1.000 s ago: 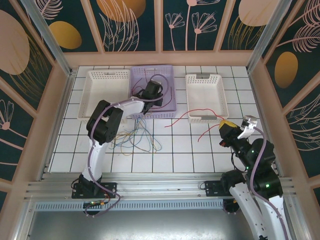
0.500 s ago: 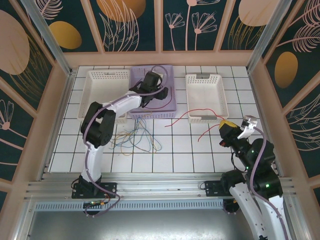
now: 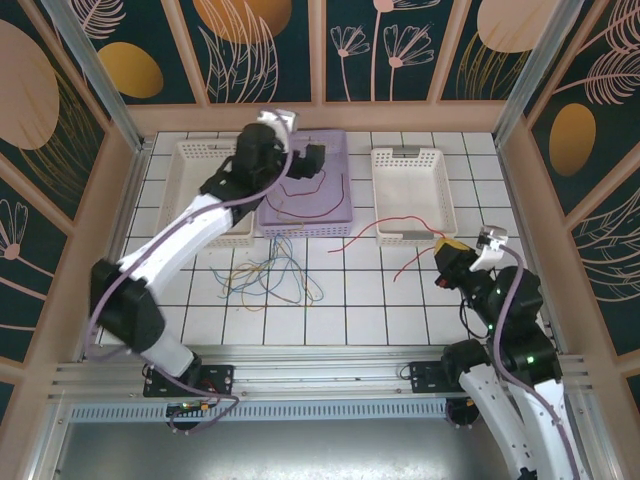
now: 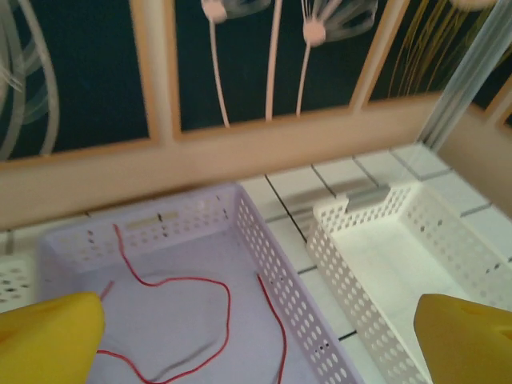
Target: Untangle the cables
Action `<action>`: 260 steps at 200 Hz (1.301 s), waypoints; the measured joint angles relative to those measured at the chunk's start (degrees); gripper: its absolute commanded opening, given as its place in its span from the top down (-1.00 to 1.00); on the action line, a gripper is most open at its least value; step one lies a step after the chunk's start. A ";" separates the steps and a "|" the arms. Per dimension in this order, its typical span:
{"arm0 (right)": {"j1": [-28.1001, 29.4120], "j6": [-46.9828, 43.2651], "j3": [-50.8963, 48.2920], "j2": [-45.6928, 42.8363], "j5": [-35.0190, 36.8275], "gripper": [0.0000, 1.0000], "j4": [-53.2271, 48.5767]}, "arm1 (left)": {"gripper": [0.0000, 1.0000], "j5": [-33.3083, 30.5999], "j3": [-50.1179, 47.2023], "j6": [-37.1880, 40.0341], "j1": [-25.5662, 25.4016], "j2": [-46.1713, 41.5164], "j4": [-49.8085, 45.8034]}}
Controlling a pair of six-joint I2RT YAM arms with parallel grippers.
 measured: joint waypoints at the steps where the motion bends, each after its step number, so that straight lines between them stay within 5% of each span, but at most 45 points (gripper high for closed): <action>1: 0.00 0.00 0.02 0.13 0.00 1.00 0.00 | -0.97 -0.22 -0.59 0.00 0.00 -0.72 0.17; 55: 0.61 0.26 6.97 16.94 2.91 1.00 0.59 | -0.97 -9.05 -21.75 -0.94 0.00 -24.48 7.67; 77: 5.31 0.70 10.71 25.42 8.55 1.00 2.73 | -0.97 -13.70 -28.48 0.39 0.00 -29.55 8.70; 120: 18.95 0.68 20.79 47.93 22.77 1.00 6.93 | -0.97 -22.75 -35.23 1.73 0.00 -34.10 10.64; 161: 19.58 0.00 33.20 66.95 27.41 1.00 9.09 | -0.97 -28.37 -36.92 2.47 0.00 -37.38 14.25; 260: 19.04 -2.12 64.89 105.04 28.44 1.00 6.80 | -0.97 -30.91 -37.90 3.54 0.00 -37.05 16.22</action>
